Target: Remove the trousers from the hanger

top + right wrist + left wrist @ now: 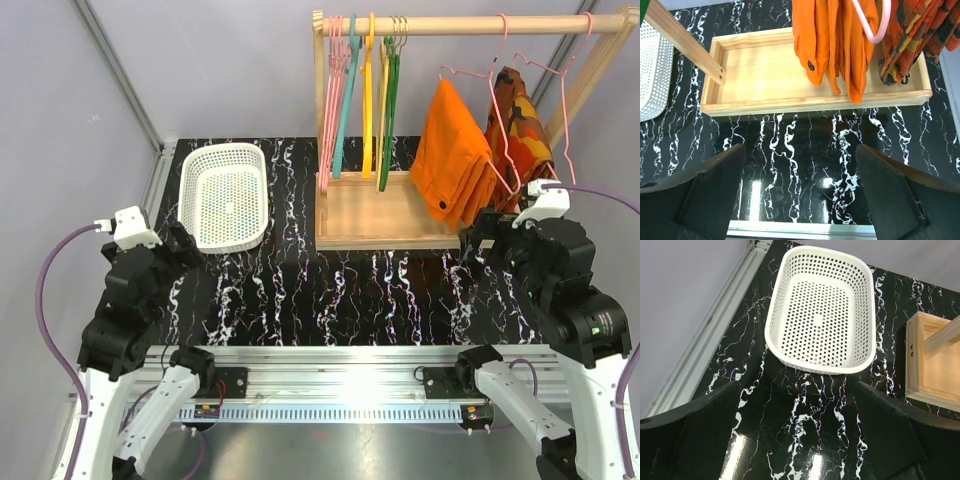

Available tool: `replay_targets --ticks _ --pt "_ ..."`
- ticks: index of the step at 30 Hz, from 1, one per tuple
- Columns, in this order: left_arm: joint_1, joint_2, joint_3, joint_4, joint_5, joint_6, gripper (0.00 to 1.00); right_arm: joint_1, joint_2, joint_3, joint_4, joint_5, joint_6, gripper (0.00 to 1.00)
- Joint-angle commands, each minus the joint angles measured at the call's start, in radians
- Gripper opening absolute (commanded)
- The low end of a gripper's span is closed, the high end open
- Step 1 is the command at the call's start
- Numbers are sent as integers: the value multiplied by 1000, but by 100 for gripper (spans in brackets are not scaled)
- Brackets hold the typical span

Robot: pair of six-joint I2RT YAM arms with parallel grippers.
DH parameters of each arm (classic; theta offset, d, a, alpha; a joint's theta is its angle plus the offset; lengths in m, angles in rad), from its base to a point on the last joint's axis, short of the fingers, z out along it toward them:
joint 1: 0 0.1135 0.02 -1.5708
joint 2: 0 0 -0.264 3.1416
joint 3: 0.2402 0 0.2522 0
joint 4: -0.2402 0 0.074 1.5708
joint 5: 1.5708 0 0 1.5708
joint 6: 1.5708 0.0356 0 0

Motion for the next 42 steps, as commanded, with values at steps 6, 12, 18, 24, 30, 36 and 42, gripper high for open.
replay_targets --ticks 6,12,18,24,30,36,42 --pt "-4 -39 -12 66 -87 -61 99 7 -5 21 34 -60 -17 100" --pt "-2 -31 5 64 -51 -47 99 7 52 92 58 21 -49 99" --pt "-5 -28 3 69 5 -36 99 7 236 323 24 165 -106 99" --pt "-16 -25 6 67 25 -26 99 5 376 451 84 179 -139 99" --pt "-28 7 15 78 64 -24 99 7 516 567 141 235 -275 100" --pt "-50 61 32 70 76 -21 99 -160 624 678 121 8 -281 99" --pt "-59 64 28 75 81 -21 99 -229 738 753 50 -264 -265 73"
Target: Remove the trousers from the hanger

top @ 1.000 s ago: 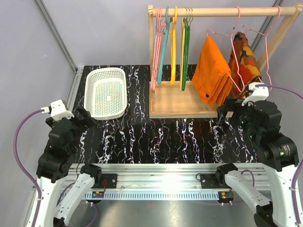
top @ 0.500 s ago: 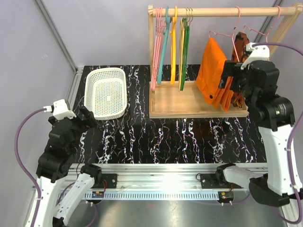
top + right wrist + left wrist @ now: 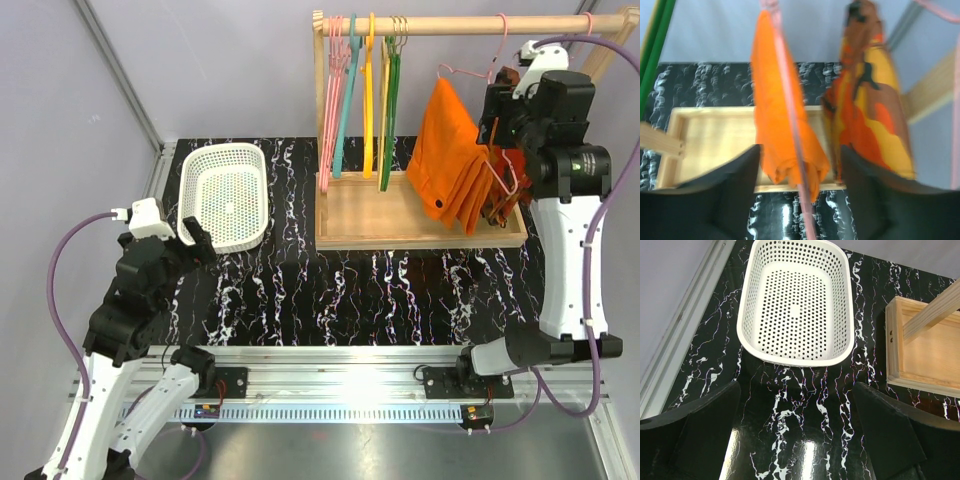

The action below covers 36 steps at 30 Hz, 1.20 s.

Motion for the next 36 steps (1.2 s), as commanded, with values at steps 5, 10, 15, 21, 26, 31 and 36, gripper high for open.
replay_targets --ticks 5,10,15,21,26,31,36 --pt "-8 6 41 41 25 15 99 -23 50 42 -16 -263 24 43" --pt "-8 1 50 34 24 16 99 -24 59 30 -16 -234 36 27" --pt "-8 4 51 33 27 18 99 -23 30 -56 32 -160 48 19" --pt "-9 25 64 28 36 16 99 -23 -14 -135 96 -163 53 35" --pt "-9 35 74 24 33 15 99 -23 -25 -165 124 -161 45 18" --pt "-9 44 81 25 39 15 99 -23 -19 -142 136 -169 38 0" --pt "-9 45 97 28 48 16 99 -24 -43 -138 188 -175 30 0"
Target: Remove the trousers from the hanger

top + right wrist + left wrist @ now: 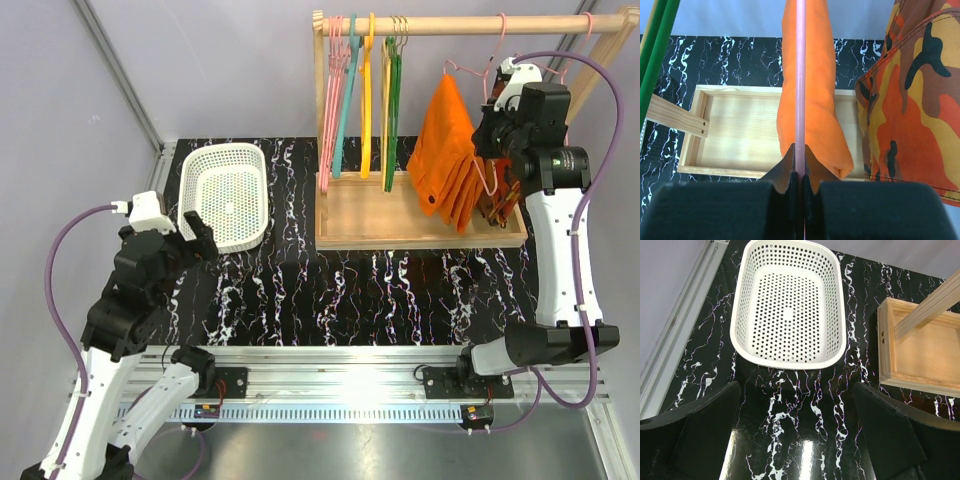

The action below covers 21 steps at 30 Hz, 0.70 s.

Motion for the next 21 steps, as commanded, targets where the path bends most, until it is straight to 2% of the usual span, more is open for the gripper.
replay_targets --ticks 1,11,21 --pt "-4 5 57 33 30 17 99 -2 -62 24 129 1 -19 0" --pt "-4 5 77 36 65 20 99 -3 -156 -36 365 -30 -1 0" --pt "-4 21 206 46 129 39 99 -3 -134 31 427 -51 -1 0"
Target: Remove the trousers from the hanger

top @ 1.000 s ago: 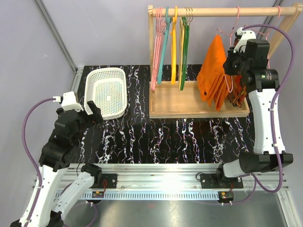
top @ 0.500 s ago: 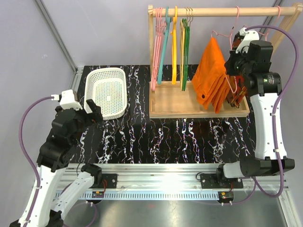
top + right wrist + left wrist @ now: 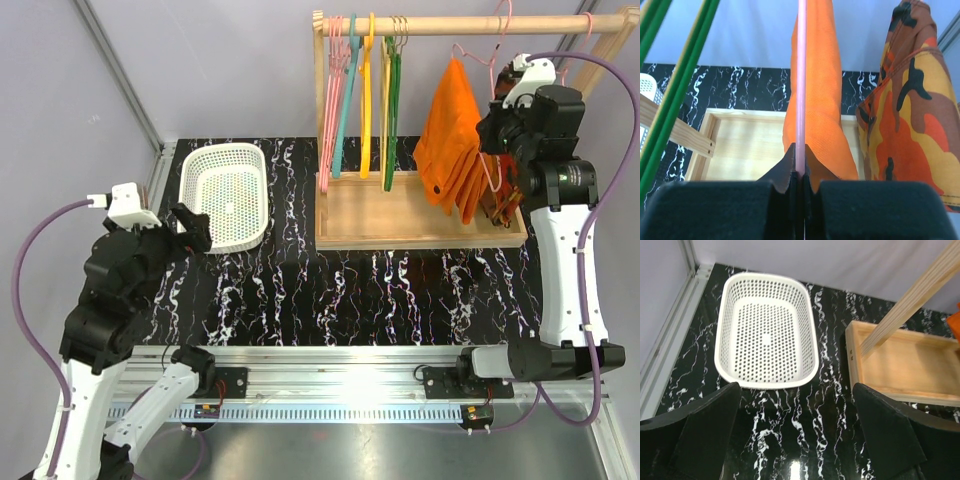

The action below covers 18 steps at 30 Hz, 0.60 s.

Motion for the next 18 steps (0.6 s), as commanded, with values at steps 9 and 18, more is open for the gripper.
replay_targets --ticks 9,18 --pt "-5 159 254 72 358 56 99 -2 -136 120 223 -131 77 0" --pt "-276 358 471 84 284 103 99 -3 -319 38 -3 -136 169 0"
